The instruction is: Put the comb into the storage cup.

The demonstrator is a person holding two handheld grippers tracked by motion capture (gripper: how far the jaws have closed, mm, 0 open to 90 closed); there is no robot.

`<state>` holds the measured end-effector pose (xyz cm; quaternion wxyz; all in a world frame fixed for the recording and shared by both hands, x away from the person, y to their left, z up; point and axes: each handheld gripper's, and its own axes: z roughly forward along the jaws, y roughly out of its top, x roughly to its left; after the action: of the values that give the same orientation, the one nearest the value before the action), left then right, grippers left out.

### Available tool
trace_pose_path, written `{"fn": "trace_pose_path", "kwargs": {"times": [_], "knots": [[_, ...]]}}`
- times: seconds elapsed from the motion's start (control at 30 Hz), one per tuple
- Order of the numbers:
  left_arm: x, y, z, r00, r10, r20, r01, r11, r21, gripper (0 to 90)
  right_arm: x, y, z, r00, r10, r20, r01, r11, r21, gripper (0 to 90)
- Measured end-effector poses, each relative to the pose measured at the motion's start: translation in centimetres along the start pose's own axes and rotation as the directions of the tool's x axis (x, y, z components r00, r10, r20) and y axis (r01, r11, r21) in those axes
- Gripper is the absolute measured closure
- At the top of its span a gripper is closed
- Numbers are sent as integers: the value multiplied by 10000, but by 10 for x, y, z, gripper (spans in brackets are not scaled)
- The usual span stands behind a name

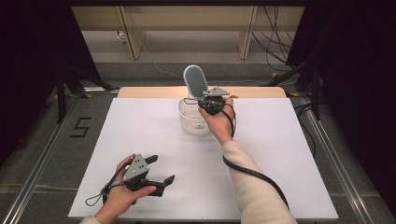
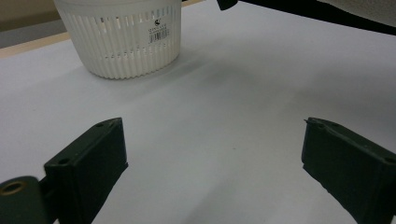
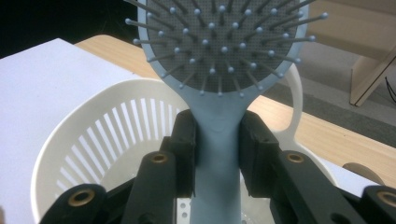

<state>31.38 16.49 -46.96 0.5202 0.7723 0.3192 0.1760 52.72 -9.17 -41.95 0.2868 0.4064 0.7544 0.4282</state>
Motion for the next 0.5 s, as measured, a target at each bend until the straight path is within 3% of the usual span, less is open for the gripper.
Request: {"fn": "trace_pose_path", "kwargs": {"times": [0.23,0.37,0.5], "knots": [[0,0,0,10000,0,-3,0,10000,4,62,4,-9,2,9991,-372,-199,382,9980,513,685],[0,0,0,10000,-17,-9,17,10000,16,62,4,-10,-1,9984,-508,-229,522,9967,615,615],[0,0,0,10000,16,-10,-16,10000,10,62,7,-4,-7,9949,-731,-694,786,9937,801,558]]}}
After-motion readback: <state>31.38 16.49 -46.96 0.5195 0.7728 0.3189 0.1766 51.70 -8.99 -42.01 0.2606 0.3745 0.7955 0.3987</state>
